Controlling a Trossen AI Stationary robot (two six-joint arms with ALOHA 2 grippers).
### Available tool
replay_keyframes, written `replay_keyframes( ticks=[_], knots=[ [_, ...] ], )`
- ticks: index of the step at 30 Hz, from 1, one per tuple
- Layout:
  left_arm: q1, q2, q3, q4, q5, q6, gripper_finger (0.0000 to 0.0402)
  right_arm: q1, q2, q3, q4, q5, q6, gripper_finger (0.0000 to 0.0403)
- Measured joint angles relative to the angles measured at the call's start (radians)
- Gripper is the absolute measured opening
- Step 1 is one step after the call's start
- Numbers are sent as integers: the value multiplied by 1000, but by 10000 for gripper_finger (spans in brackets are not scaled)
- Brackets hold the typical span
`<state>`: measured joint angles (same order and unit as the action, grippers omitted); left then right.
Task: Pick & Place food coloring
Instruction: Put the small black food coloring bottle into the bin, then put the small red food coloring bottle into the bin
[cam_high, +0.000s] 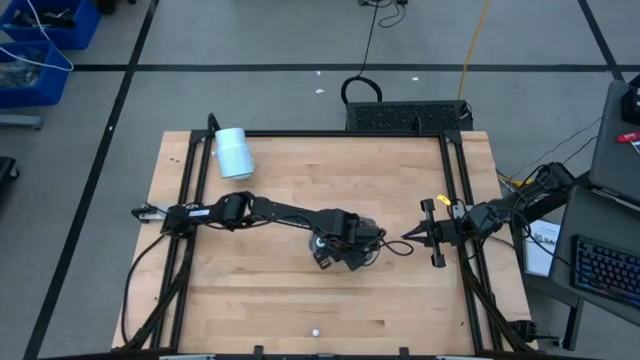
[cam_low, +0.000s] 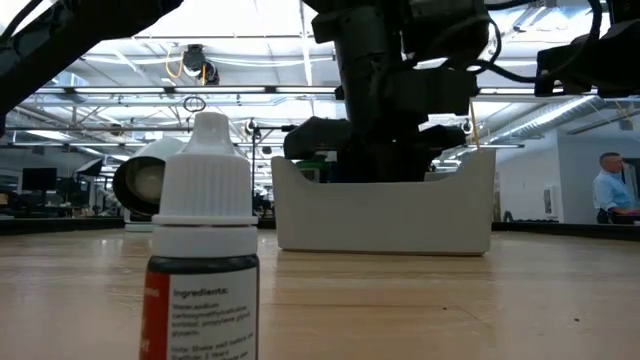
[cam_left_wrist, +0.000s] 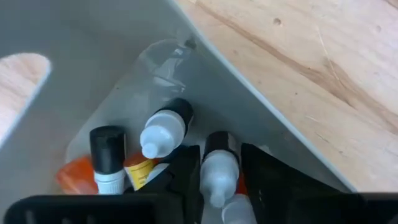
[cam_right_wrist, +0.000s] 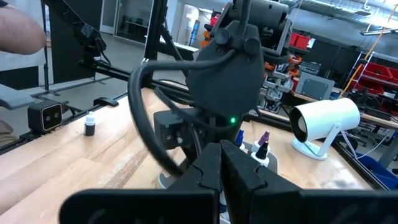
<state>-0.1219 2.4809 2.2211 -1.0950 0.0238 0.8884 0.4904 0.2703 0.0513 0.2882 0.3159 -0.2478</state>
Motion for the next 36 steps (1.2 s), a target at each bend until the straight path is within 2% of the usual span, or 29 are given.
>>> replay_keyframes(
  ticks=[5,11,20,27,29,32,36],
  knots=[
    [0,0,0,0,-12,-8,140,0,0,0,0,0,0,0],
    [-7,0,10,-3,-53,0,133,0,0,0,0,0,0,0],
    [-58,-9,134,-129,-141,-13,129,0,0,0,13,0,0,0],
    [-114,-105,129,-221,-289,-34,129,0,0,0,19,0,-1,0],
    [-123,-141,129,-273,-294,-38,128,0,0,0,22,0,-2,0],
    [-132,-203,129,-367,-256,-51,103,0,0,0,22,0,-3,0],
    [-154,-278,129,-394,-151,-151,24,0,0,0,22,0,-3,0]
  ],
)
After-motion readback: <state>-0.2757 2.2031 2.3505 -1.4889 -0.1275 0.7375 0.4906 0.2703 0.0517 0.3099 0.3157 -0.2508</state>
